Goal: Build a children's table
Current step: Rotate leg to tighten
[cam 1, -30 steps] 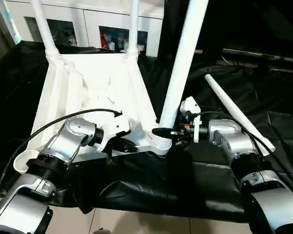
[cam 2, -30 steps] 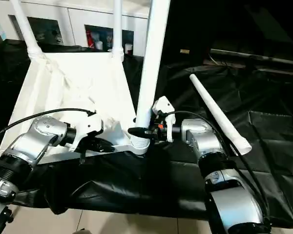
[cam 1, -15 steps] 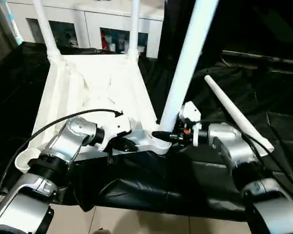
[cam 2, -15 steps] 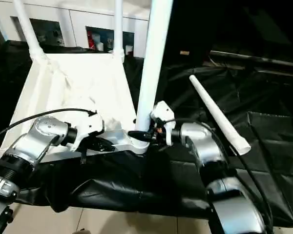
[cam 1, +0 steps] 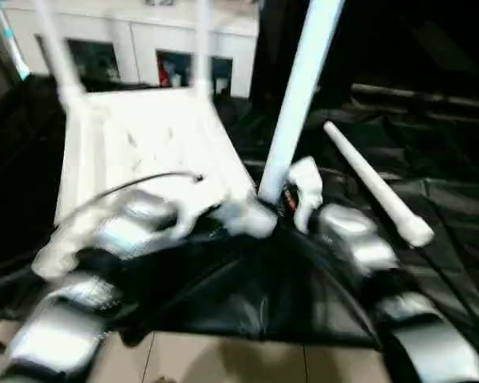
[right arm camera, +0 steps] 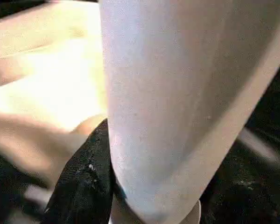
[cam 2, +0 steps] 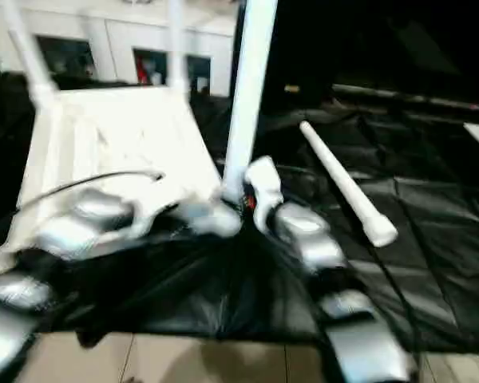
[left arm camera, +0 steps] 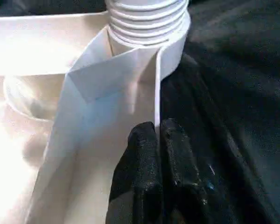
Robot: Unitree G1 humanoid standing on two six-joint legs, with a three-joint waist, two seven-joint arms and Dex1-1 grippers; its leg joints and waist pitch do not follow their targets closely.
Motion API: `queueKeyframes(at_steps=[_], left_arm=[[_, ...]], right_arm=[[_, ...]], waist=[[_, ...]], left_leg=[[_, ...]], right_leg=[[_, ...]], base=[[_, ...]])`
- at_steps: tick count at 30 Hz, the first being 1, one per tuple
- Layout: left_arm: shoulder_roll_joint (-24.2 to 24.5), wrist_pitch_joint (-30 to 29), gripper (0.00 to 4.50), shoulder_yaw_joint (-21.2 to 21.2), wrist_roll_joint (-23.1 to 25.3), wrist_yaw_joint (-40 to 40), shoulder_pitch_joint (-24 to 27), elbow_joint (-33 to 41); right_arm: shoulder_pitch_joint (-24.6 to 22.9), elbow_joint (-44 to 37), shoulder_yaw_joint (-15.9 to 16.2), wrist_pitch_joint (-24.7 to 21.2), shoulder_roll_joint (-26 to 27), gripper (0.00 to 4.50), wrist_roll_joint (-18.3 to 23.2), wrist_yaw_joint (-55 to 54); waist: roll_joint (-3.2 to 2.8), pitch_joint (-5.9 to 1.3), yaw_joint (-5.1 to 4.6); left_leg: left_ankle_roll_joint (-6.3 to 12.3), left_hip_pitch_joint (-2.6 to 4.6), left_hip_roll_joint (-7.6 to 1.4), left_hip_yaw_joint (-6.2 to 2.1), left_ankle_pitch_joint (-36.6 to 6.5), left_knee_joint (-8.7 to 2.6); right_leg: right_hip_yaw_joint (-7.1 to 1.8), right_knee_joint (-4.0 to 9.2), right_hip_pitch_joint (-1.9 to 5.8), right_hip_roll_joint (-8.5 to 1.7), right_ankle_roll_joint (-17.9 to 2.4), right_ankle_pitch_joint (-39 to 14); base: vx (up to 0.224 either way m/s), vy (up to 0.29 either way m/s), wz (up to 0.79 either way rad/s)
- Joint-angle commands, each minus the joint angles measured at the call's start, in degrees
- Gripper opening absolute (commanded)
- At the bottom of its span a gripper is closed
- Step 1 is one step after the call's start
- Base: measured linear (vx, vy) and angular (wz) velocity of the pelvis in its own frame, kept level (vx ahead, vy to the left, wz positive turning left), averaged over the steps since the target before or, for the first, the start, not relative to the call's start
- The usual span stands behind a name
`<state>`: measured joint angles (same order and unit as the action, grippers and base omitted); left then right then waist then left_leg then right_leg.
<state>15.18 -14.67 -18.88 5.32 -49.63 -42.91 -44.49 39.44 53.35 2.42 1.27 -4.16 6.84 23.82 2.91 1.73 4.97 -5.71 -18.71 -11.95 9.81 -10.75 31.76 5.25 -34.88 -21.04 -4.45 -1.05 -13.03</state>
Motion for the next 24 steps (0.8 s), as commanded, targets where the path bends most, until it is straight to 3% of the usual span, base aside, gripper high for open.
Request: queueKeyframes(at_steps=[1,4,7,9,11,14,19,24], left_arm=[[-1.5,-1.7,0.0,3.0,-0.4,5.6,-3.5,-0.3],[-6.9,-3.5,0.0,2.5,-0.2,10.3,-5.4,-3.1],[-11.2,-5.3,0.0,2.3,0.3,14.0,-6.8,-4.3],[-12.8,-5.9,0.0,2.4,0.7,15.6,-7.6,-5.0],[-13.3,-6.1,0.0,2.5,0.7,16.3,-7.9,-5.5],[-13.2,-6.2,0.0,2.5,0.7,16.6,-8.0,-5.9],[-12.8,-6.5,0.0,2.8,0.9,16.6,-8.0,-6.1],[-13.0,-6.6,0.0,3.2,1.2,16.6,-8.1,-6.5]], right_arm=[[-4.0,11.5,-1.9,-8.5,-0.5,1.9,-2.1,-10.5],[-1.6,14.1,-3.3,-9.2,2.5,1.9,0.0,-16.6],[1.2,15.9,-4.6,-9.9,5.5,1.9,1.1,-20.2],[2.5,16.8,-5.0,-10.2,6.7,1.9,0.6,-21.7],[3.1,17.2,-5.2,-10.3,7.4,1.9,0.1,-22.3],[3.3,17.7,-5.4,-10.6,8.1,1.9,0.0,-22.4],[3.7,18.7,-5.6,-10.6,8.3,1.9,-0.4,-22.4],[4.2,19.0,-6.1,-10.6,8.4,1.9,-1.3,-22.5]], waist=[[-1.01,-1.3,-0.28],[-1.25,-1.39,-0.1],[-1.4,-1.48,-0.27],[-1.26,-1.61,-0.06],[-1.2,-1.78,0.01],[-1.0,-1.83,0.06],[-1.01,-1.77,0.04],[-1.05,-1.61,-0.11]], left_leg=[[-2.28,0.44,-1.75,-1.06,-21.9,-4.34],[-1.91,0.7,-1.63,-1.12,-23.3,-4.27],[-1.63,0.4,-1.7,-0.96,-23.0,-4.42],[-1.56,0.48,-1.67,-0.83,-22.4,-4.33],[-1.28,-0.24,-1.69,-0.83,-19.4,-4.38],[-0.95,-0.43,-1.71,-0.68,-18.0,-4.35],[-0.9,-0.37,-1.73,-0.65,-18.3,-4.41],[-1.27,-0.3,-1.79,-0.86,-20.5,-4.59]], right_leg=[[-3.39,6.77,0.35,-4.93,-5.2,-30.6],[-3.27,7.06,0.02,-4.75,-4.7,-29.6],[-3.45,6.71,-0.02,-4.48,-5.5,-25.8],[-3.48,6.54,0.02,-4.4,-5.9,-23.5],[-3.51,6.03,0.63,-4.42,-6.5,-19.5],[-3.54,5.75,0.82,-4.4,-7.2,-16.9],[-3.55,5.88,0.76,-4.5,-7.1,-18.1],[-3.53,6.39,0.45,-4.6,-5.8,-22.3]], base=[[0.0,0.0,0.0],[0.0,0.0,0.0],[0.0,0.0,0.0],[0.0,0.0,0.0],[0.0,0.0,0.0],[0.0,0.0,0.0],[0.0,0.0,0.0],[0.0,0.0,0.0]])
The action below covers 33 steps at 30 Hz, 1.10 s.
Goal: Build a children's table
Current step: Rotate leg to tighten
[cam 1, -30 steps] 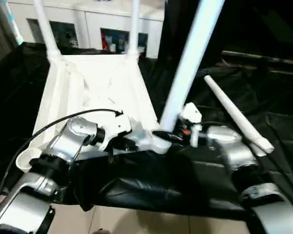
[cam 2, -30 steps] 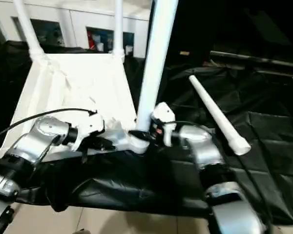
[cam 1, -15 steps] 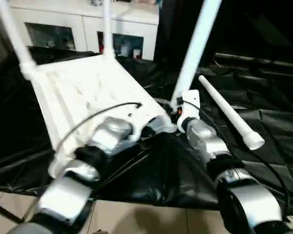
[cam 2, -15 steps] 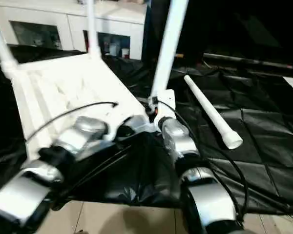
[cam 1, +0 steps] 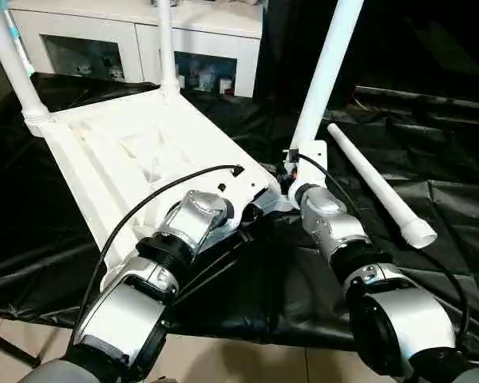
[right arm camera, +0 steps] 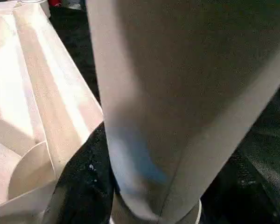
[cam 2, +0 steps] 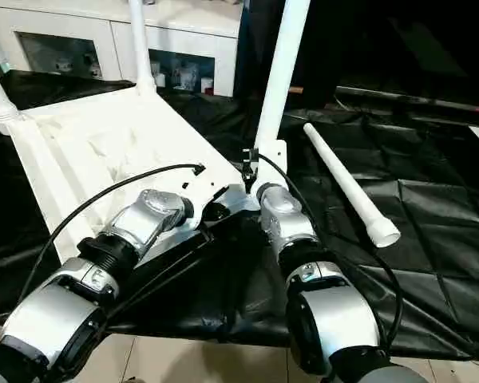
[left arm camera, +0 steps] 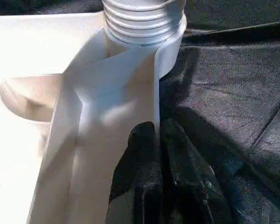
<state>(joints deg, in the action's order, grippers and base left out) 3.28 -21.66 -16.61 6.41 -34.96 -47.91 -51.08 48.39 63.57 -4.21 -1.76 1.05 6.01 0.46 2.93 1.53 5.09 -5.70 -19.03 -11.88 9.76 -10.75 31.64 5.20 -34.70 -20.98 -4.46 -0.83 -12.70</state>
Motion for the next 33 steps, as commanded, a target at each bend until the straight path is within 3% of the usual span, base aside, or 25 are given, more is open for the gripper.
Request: queueKeyframes(at_steps=[1,6,7,9,11,13,14,18,20,22,24,26,28,33], left_arm=[[-1.1,0.3,0.0,0.9,0.2,2.0,-3.1,0.1],[-0.8,0.4,0.0,1.0,0.3,1.7,-3.1,0.2],[-0.6,0.4,0.0,1.0,0.3,1.6,-3.1,0.2],[-0.4,0.5,0.0,1.0,0.3,1.5,-3.0,0.3],[0.0,0.6,0.0,1.0,0.3,1.1,-2.8,0.7],[0.6,0.7,0.0,0.9,0.3,0.4,-2.6,1.2],[0.8,0.8,0.0,0.9,0.4,0.2,-2.5,1.4],[1.2,1.0,0.0,0.9,0.4,-0.3,-2.4,1.7],[1.4,1.6,0.0,0.7,0.4,-0.9,-2.3,2.0],[1.7,2.0,0.0,0.5,0.4,-1.6,-2.0,2.6],[2.3,3.2,0.0,0.0,0.4,-3.2,-1.4,3.7],[3.3,3.7,0.0,-0.6,0.5,-4.9,-0.4,5.3],[4.3,4.3,0.0,-1.0,0.4,-6.7,0.6,6.9],[6.9,6.6,0.0,-2.0,0.0,-11.3,3.2,10.8]], right_arm=[[-4.8,8.8,0.5,-7.6,3.2,1.9,-0.6,0.9],[-4.3,8.9,1.3,-7.1,3.4,1.9,-1.6,3.0],[-4.2,8.7,1.0,-6.8,3.5,2.25,-1.2,3.4],[-3.9,8.5,0.6,-6.5,3.3,2.25,-0.9,3.4],[-3.6,8.4,0.4,-6.2,3.2,2.66,-0.8,3.8],[-3.0,8.2,-0.1,-5.2,2.9,2.7,-0.5,4.7],[-2.8,8.0,-0.4,-4.7,2.8,2.97,-0.4,5.4],[-2.4,7.6,-0.7,-3.2,2.4,3.14,-0.7,7.0],[-2.3,7.2,-0.7,-2.1,2.1,3.44,-0.7,8.3],[-2.2,6.7,-0.3,-1.3,1.7,3.6,-1.0,9.8],[-2.5,5.8,0.6,-0.2,1.2,3.79,-1.6,11.9],[-3.4,4.0,2.3,1.1,-0.1,3.97,-2.8,15.8],[-4.8,1.8,4.0,2.0,-1.8,4.14,-4.1,19.5],[-8.5,-4.5,6.2,4.1,-6.5,4.24,-5.3,27.5]], waist=[[-1.04,-1.37,-0.27],[-1.05,-1.25,-0.32],[-1.02,-1.21,-0.35],[-1.05,-1.19,-0.37],[-1.04,-1.21,-0.4],[-1.11,-1.31,-0.43],[-1.09,-1.21,-0.48],[-1.17,-1.17,-0.46],[-1.1,-1.29,-0.44],[-1.17,-1.58,-0.37],[-1.11,-2.06,-0.31],[-1.14,-2.13,-0.3],[-0.93,-2.15,-0.35],[-1.19,-2.41,-0.06]], left_leg=[[-1.26,0.02,-1.84,-0.8,-20.7,-4.48],[-1.16,0.01,-1.8,-0.93,-21.8,-4.56],[-1.14,0.02,-1.82,-0.95,-22.0,-4.59],[-1.11,0.06,-1.8,-0.98,-22.4,-4.61],[-1.04,0.01,-1.83,-0.99,-22.0,-4.69],[-1.13,-0.06,-1.88,-1.0,-21.6,-4.73],[-1.11,-0.16,-1.92,-0.97,-21.6,-4.8],[-0.98,-0.18,-1.94,-0.9,-21.0,-4.8],[-0.85,-0.13,-1.99,-0.83,-20.5,-4.73],[-0.63,-0.51,-2.01,-0.76,-18.0,-4.61],[0.29,-0.97,-2.1,-0.47,-12.1,-4.26],[1.62,-1.22,-1.96,-0.13,-8.0,-3.73],[2.68,-1.38,-1.91,-0.01,-5.9,-3.5],[5.63,-0.99,-1.94,0.24,-2.1,-2.87]], right_leg=[[-3.47,6.22,0.33,-4.54,-5.9,-22.9],[-3.45,6.59,0.13,-4.66,-4.9,-25.8],[-3.44,6.62,0.09,-4.65,-4.9,-26.0],[-3.43,6.75,0.0,-4.67,-4.6,-26.8],[-3.39,6.73,0.05,-4.67,-4.6,-26.5],[-3.4,6.69,0.1,-4.7,-4.9,-25.4],[-3.38,6.62,0.15,-4.64,-5.2,-24.7],[-3.44,6.6,0.21,-4.73,-5.9,-24.1],[-3.48,6.49,0.27,-4.77,-6.3,-23.3],[-3.54,6.05,0.65,-4.77,-7.2,-19.7],[-3.45,4.9,1.12,-4.43,-9.3,-10.6],[-3.32,4.25,1.41,-4.33,-11.2,-4.0],[-3.25,3.85,1.73,-4.33,-12.3,-0.6],[-3.31,2.96,1.9,-4.29,-15.0,7.2]], base=[[0.0,0.0,0.0],[0.0,0.0,0.0],[0.0,0.0,0.0],[0.0,0.0,0.0],[0.0,0.0,0.0],[0.0,0.0,0.0],[0.0,0.0,0.0],[0.0,0.0,0.0],[0.0,0.0,0.0],[0.0,0.0,0.0],[0.0,0.0,0.0],[0.0,0.0,0.0],[0.0,0.0,0.0],[0.011,0.005,0.0]])
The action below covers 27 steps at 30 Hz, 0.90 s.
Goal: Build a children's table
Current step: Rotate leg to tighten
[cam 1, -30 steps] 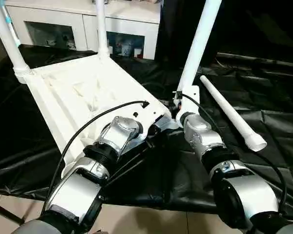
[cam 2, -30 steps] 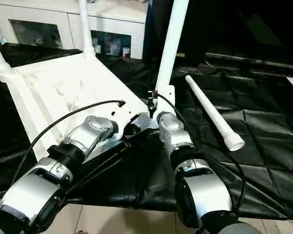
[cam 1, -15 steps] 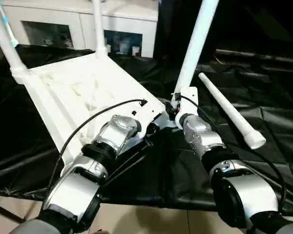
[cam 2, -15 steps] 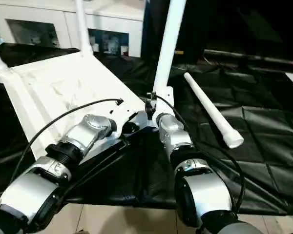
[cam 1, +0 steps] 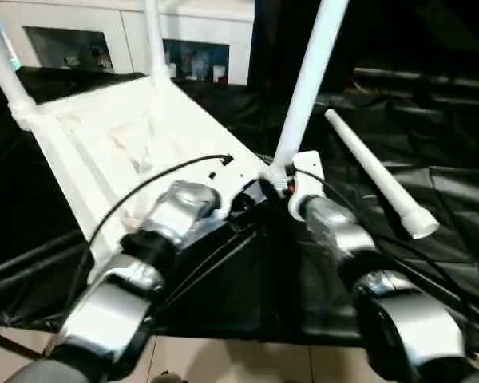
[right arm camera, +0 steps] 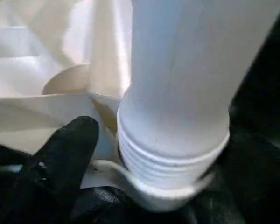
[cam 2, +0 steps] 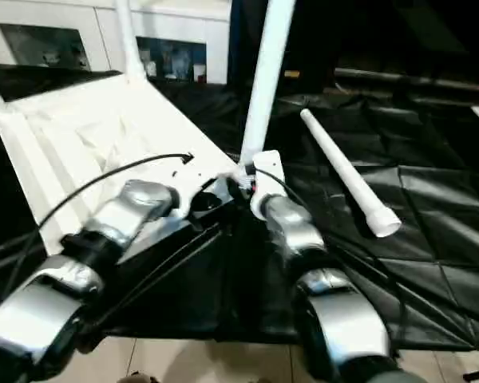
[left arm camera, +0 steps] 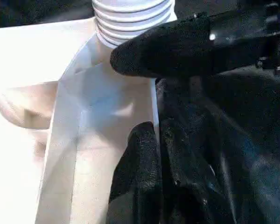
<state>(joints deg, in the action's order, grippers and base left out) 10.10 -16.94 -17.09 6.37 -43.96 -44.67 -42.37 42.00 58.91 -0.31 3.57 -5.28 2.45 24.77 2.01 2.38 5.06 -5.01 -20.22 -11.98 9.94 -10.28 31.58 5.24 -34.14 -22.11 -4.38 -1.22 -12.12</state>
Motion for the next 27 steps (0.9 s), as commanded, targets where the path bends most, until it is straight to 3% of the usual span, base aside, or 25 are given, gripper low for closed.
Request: queueKeyframes(at_steps=[1,5,8,12,17,27], left_arm=[[0.8,2.0,0.0,-1.6,-0.2,-3.1,0.6,3.1],[2.9,2.9,0.0,-1.4,-1.2,-6.1,3.0,6.3],[6.4,8.0,0.0,-2.2,-2.9,-13.0,6.6,11.3],[9.7,8.5,0.0,-2.9,-4.8,-19.3,9.4,15.9],[12.4,7.9,0.0,-3.5,-6.2,-23.5,11.8,19.9],[15.3,6.9,0.0,-3.7,-7.1,-27.4,14.3,24.4]], right_arm=[[-3.3,-2.2,2.6,-1.1,-1.6,4.24,-1.4,5.5],[-7.3,-10.1,3.5,-1.6,-5.7,4.24,0.4,13.1],[-12.2,-19.2,5.7,-2.3,-10.3,4.24,2.0,22.8],[-14.9,-23.1,6.9,-2.0,-13.2,4.24,3.1,29.5],[-16.6,-26.6,7.0,-3.3,-14.4,4.24,4.5,32.3],[-17.6,-29.7,6.9,-4.8,-14.8,4.24,6.0,34.8]], waist=[[-0.02,-3.24,-0.09],[0.15,-3.2,0.51],[0.2,-3.23,0.48],[0.39,-3.04,0.58],[0.51,-2.88,0.58],[0.66,-2.83,0.63]], left_leg=[[5.3,0.26,-1.83,0.13,-2.4,-2.74],[7.36,0.22,-1.85,0.18,-1.0,-2.32],[8.01,0.02,-1.92,0.09,-1.0,-2.28],[6.72,0.13,-2.06,0.16,-3.5,-2.42],[6.21,0.24,-2.07,0.22,-2.4,-2.29],[4.65,0.13,-1.8,0.17,-4.4,-2.14]], right_leg=[[-3.33,2.39,3.01,-4.29,-14.9,7.1],[-3.36,2.14,3.28,-4.2,-14.6,9.3],[-3.28,2.09,3.39,-4.3,-14.6,9.1],[-3.27,2.33,3.24,-4.33,-14.5,4.2],[-3.35,1.96,2.95,-4.05,-15.2,5.2],[-3.52,1.96,2.93,-4.11,-14.0,1.2]], base=[[0.0,0.0,0.0],[0.0,0.0,0.0],[0.0,0.0,0.0],[0.0,0.0,0.0],[0.0,0.0,0.0],[0.0,0.0,0.0]])
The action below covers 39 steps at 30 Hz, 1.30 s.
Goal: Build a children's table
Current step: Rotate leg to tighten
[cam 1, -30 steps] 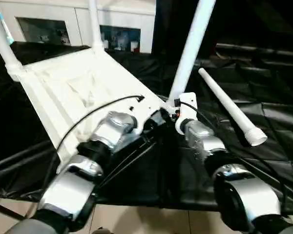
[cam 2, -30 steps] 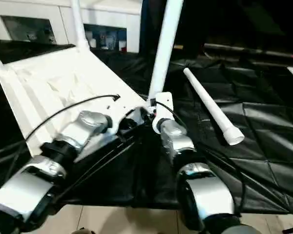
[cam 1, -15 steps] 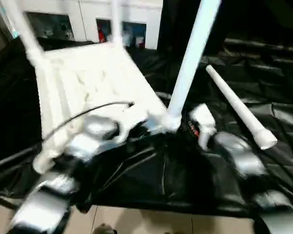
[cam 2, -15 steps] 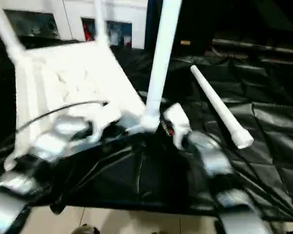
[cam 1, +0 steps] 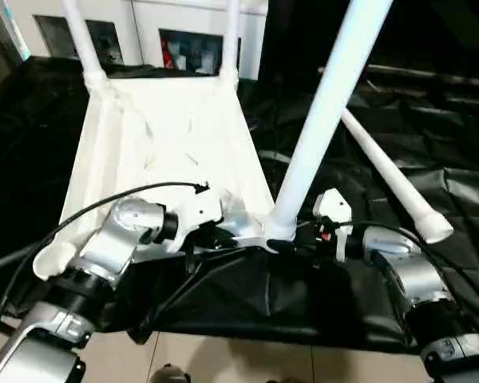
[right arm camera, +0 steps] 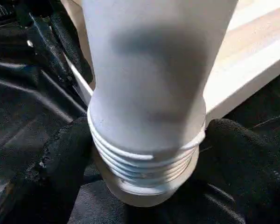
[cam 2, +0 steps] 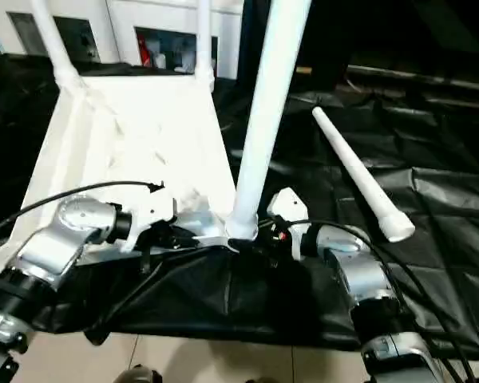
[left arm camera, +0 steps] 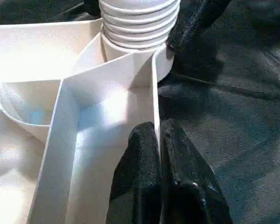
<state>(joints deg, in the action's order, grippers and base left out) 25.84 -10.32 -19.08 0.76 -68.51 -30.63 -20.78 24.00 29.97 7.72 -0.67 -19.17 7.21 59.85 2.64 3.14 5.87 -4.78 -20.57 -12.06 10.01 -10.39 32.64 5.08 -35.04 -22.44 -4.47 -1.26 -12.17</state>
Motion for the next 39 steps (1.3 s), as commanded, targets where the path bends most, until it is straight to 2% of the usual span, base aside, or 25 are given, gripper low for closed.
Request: queueKeyframes(at_steps=[1,4,9,14,15,19,21,24,29,32,34,35,36,37,38,39], left_arm=[[-0.4,0.3,0.0,-1.7,-1.4,-2.9,0.2,2.8],[-0.3,0.1,0.0,-1.8,-1.5,-2.8,0.3,3.1],[-0.3,-0.1,0.0,-1.7,-1.4,-2.7,0.3,3.2],[-0.5,0.1,0.0,-1.6,-1.0,-2.0,0.4,2.6],[-0.5,0.1,0.0,-1.6,-0.9,-1.9,0.4,2.6],[-0.5,-0.1,0.0,-1.6,-0.7,-1.7,0.5,2.6],[-0.4,0.0,0.0,-1.7,-0.5,-1.6,0.5,2.5],[-0.4,0.1,0.0,-1.7,-0.3,-1.4,0.4,2.2],[-0.8,-0.4,0.0,-1.6,0.5,0.3,0.2,1.4],[-1.6,-0.9,0.0,-1.3,1.0,2.1,-0.2,0.5],[-4.4,-2.4,0.0,0.0,2.1,8.1,-1.8,-3.0],[-6.3,-4.0,0.0,0.9,2.8,12.1,-3.0,-5.1],[-7.2,-4.0,0.0,1.2,2.9,13.9,-3.6,-6.4],[-7.8,-3.9,0.0,1.5,3.0,14.9,-4.0,-7.2],[-10.6,-5.1,0.0,2.3,3.6,19.9,-5.8,-10.3],[-12.2,-5.8,0.0,2.8,3.7,22.5,-6.8,-11.8]], right_arm=[[0.4,-0.8,-1.1,-0.6,-0.9,4.24,1.3,-0.3],[0.6,-1.4,-1.5,-0.7,-0.5,4.24,2.2,-0.2],[0.6,-1.4,-1.3,-0.3,-0.5,4.24,2.0,0.4],[0.7,-1.0,-0.4,0.5,-0.6,4.24,1.5,1.3],[0.7,-0.8,-0.3,0.5,-0.7,3.98,1.6,1.2],[1.1,-0.1,-0.5,0.3,-0.2,3.85,2.0,0.7],[1.2,0.0,-0.5,0.1,0.2,3.48,2.1,0.7],[1.0,-0.1,-0.4,-0.2,0.5,3.38,2.2,0.9],[-0.3,-0.5,-0.5,-1.2,2.0,2.95,2.6,-0.9],[-0.6,0.1,-0.9,-0.8,3.0,2.8,2.2,-3.3],[-0.3,3.4,-1.9,-1.8,5.9,2.79,0.3,-11.6],[-0.1,5.3,-2.3,-1.8,7.6,2.78,-1.0,-16.6],[0.1,6.3,-2.7,-2.2,8.5,2.78,-1.2,-18.8],[0.3,6.9,-3.0,-2.5,9.1,2.77,-1.3,-20.3],[1.4,9.5,-4.2,-3.8,11.7,2.77,-1.5,-26.4],[2.1,11.1,-4.8,-4.2,13.0,2.77,-1.7,-29.8]], waist=[[0.01,-3.63,-0.14],[0.03,-3.78,-0.12],[0.26,-4.01,-0.07],[0.3,-4.01,0.03],[0.29,-4.04,0.05],[0.19,-4.05,0.09],[0.17,-4.07,0.09],[0.12,-4.07,0.09],[-0.06,-4.07,0.05],[-0.08,-3.89,-0.07],[-0.11,-3.77,-0.2],[-0.22,-3.65,-0.37],[-0.04,-3.49,-0.41],[-0.03,-3.57,-0.4],[0.0,-3.54,-0.65],[0.13,-3.3,-0.72]], left_leg=[[4.2,0.49,-1.73,0.07,-4.4,-3.18],[4.11,0.53,-1.66,0.06,-3.9,-3.05],[5.52,0.38,-1.46,0.07,-1.0,-2.67],[5.88,0.4,-1.49,0.07,-1.1,-2.58],[5.83,0.43,-1.49,0.08,-1.1,-2.55],[5.72,0.34,-1.47,0.03,-1.3,-2.49],[5.38,0.39,-1.49,0.01,-1.8,-2.47],[5.02,0.31,-1.46,-0.02,-2.3,-2.43],[4.47,0.06,-1.43,-0.07,-2.7,-2.23],[3.36,0.11,-1.5,-0.08,-5.0,-2.4],[2.38,0.22,-1.44,-0.06,-6.3,-2.53],[1.13,0.36,-1.49,-0.07,-7.6,-2.73],[-0.09,0.53,-1.42,-0.15,-9.5,-2.9],[-0.5,0.53,-1.38,-0.24,-10.3,-2.95],[-0.89,0.31,-1.34,-0.23,-10.7,-3.01],[-1.21,0.6,-1.28,-0.33,-12.4,-3.1]], right_leg=[[-3.39,2.86,3.26,-4.04,-13.8,0.9],[-3.4,2.65,3.27,-3.95,-13.9,2.0],[-3.33,2.12,3.39,-3.78,-14.6,6.3],[-3.29,2.09,3.38,-3.84,-14.7,5.4],[-3.3,2.07,3.37,-3.84,-14.7,5.3],[-3.29,2.01,3.4,-3.85,-14.7,5.2],[-3.29,2.01,3.37,-3.84,-14.7,4.6],[-3.31,2.02,3.41,-3.84,-14.5,4.1],[-3.34,1.85,3.18,-3.73,-14.5,4.2],[-3.37,2.18,3.11,-3.85,-14.0,1.0],[-3.38,2.5,2.96,-3.79,-13.4,-1.3],[-3.4,2.76,2.76,-3.84,-12.9,-3.9],[-3.37,3.31,2.71,-3.99,-12.1,-8.1],[-3.33,3.45,2.81,-4.11,-11.5,-10.2],[-3.46,3.63,2.64,-4.08,-10.5,-12.1],[-3.52,4.1,2.41,-4.09,-9.6,-14.9]], base=[[0.0,0.0,0.0],[0.0,0.0,0.0],[0.0,0.0,0.0],[0.0,0.0,0.0],[0.0,0.0,0.0],[0.0,0.0,0.0],[0.0,0.0,0.0],[0.0,0.0,0.0],[0.0,0.0,0.0],[0.0,0.0,0.0],[0.0,0.0,0.0],[0.0,0.0,0.0],[-0.051,0.0,-0.01],[-0.073,0.004,-0.02],[-0.052,0.004,-0.02],[0.0,0.0,0.0]])
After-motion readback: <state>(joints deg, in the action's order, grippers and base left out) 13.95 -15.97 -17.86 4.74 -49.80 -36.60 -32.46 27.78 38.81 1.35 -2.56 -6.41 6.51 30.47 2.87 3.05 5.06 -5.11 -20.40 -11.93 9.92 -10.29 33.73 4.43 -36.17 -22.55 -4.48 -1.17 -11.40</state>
